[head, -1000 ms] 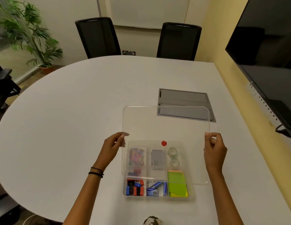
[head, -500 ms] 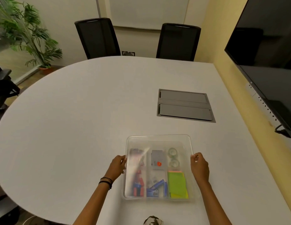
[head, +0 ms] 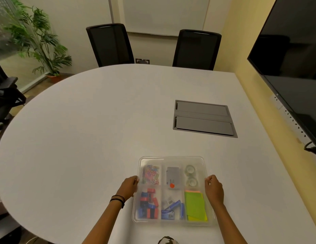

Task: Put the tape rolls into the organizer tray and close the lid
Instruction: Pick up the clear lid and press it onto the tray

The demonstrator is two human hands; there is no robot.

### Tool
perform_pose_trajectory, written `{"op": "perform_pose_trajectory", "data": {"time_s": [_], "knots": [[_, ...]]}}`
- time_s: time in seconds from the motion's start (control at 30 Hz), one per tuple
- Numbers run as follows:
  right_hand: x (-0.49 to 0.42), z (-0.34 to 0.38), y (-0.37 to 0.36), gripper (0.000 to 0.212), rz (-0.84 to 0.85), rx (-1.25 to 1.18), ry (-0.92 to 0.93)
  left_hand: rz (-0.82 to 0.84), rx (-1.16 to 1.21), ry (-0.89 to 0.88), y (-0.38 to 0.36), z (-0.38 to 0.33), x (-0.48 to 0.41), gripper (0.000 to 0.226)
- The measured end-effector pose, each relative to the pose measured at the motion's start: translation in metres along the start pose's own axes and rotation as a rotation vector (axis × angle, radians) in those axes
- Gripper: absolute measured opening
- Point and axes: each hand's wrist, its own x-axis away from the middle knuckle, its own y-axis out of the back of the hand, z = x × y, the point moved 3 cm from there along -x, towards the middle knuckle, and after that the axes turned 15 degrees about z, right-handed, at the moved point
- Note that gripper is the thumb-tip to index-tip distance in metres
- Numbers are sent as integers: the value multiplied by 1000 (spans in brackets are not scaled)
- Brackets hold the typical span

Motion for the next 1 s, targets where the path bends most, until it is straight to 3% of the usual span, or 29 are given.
{"op": "perform_pose_trajectory", "data": {"time_s": [0.3,0.5,0.7,0.87,1.0], "knots": [[-6,-2,1,17,-10,-58,-12,-10,-70,-21,1,1,-12,28],[-11,-7,4,15,-44,-116,-16,-31,-71,-49,7,-12,-22,39],[-17,-16,5,14,-38,-184,-41,6,-47,-49,11,-13,-28,23],[-23,-24,4,14,-12,-229,-81,-1,32,-41,13,-10,-30,22],[-28,-33,2,18,73,-331,-129,-34,227,-22,12,-7,-29,20]]}}
